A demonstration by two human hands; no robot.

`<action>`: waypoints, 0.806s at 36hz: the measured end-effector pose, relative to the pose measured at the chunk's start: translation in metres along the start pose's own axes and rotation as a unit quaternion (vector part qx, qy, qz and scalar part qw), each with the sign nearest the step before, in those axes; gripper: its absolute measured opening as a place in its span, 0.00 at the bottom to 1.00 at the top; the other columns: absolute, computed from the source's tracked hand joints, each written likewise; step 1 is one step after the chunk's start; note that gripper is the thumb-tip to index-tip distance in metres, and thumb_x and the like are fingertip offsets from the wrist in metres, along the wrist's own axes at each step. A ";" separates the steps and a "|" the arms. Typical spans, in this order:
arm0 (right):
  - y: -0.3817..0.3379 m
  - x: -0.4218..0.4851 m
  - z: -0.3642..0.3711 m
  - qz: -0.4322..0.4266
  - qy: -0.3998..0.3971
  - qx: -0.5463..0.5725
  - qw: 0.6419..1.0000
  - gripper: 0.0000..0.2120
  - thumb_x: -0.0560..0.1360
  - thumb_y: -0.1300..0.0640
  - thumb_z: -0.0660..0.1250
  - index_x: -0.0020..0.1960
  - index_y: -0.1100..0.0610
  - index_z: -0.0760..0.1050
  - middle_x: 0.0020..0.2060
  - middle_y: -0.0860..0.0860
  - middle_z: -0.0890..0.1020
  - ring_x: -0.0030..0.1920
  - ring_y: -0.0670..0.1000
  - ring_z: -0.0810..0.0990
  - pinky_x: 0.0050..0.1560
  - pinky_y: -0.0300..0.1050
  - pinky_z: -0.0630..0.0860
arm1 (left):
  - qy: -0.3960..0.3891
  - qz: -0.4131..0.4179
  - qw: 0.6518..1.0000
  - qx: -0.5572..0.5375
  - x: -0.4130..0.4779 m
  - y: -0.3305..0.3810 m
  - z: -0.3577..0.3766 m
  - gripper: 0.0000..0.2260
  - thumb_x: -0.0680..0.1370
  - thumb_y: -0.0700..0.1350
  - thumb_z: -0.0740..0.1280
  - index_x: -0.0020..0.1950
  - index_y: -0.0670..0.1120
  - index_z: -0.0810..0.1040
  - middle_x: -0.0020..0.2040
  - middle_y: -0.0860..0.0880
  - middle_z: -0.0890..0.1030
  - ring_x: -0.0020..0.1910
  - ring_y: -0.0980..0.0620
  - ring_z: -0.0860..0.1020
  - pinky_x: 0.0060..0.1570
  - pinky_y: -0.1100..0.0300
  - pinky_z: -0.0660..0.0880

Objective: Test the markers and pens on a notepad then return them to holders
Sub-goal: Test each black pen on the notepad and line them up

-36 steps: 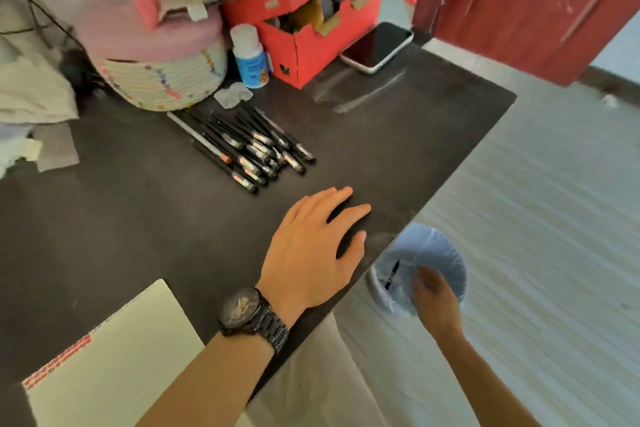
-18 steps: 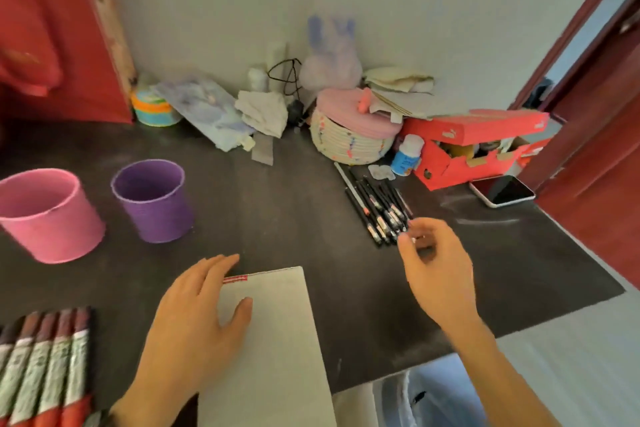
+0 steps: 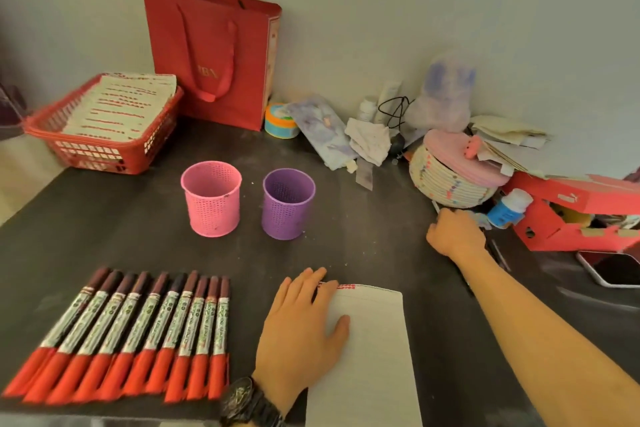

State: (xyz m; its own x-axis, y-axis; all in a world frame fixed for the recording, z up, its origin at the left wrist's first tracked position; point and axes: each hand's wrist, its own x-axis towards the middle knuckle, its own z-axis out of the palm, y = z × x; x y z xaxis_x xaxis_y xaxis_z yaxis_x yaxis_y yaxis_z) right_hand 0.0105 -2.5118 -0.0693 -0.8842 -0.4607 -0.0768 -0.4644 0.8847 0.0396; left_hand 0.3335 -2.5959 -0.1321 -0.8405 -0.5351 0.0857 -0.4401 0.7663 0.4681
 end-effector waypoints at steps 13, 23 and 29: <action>0.003 -0.019 0.004 -0.051 0.040 0.101 0.993 0.10 0.82 0.58 0.61 0.60 0.59 0.76 0.56 0.61 0.80 0.55 0.63 0.78 0.52 0.53 0.74 | 0.015 0.001 1.000 0.001 0.001 0.002 -0.003 0.28 0.79 0.65 0.52 0.78 0.58 0.59 0.79 0.58 0.57 0.78 0.56 0.51 0.74 0.58 0.37; -0.018 -0.134 -0.028 -0.012 0.094 0.726 0.681 0.09 0.83 0.62 0.63 0.54 0.53 0.81 0.48 0.50 0.86 0.51 0.50 0.87 0.49 0.39 0.82 | 0.015 -0.014 1.000 -0.019 0.001 0.001 -0.001 0.29 0.78 0.67 0.51 0.77 0.61 0.56 0.78 0.62 0.56 0.78 0.59 0.50 0.72 0.60 0.34; -0.040 -0.195 -0.008 0.077 0.116 0.829 0.542 0.11 0.82 0.62 0.64 0.50 0.53 0.84 0.47 0.50 0.87 0.53 0.55 0.86 0.51 0.42 0.83 | 0.085 -0.009 0.988 -0.132 -0.004 0.008 -0.014 0.20 0.80 0.65 0.55 0.71 0.63 0.68 0.69 0.70 0.65 0.71 0.70 0.57 0.73 0.66 0.53</action>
State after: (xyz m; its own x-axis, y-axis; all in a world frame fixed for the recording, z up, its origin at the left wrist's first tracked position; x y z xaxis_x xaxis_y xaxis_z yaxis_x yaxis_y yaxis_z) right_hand 0.2010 -2.4581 -0.0476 -0.9781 -0.1980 -0.0648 0.1283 -0.3274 -0.9361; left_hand 0.3379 -2.5921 -0.1162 -0.7585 -0.6164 0.2115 -0.3374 0.6491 0.6818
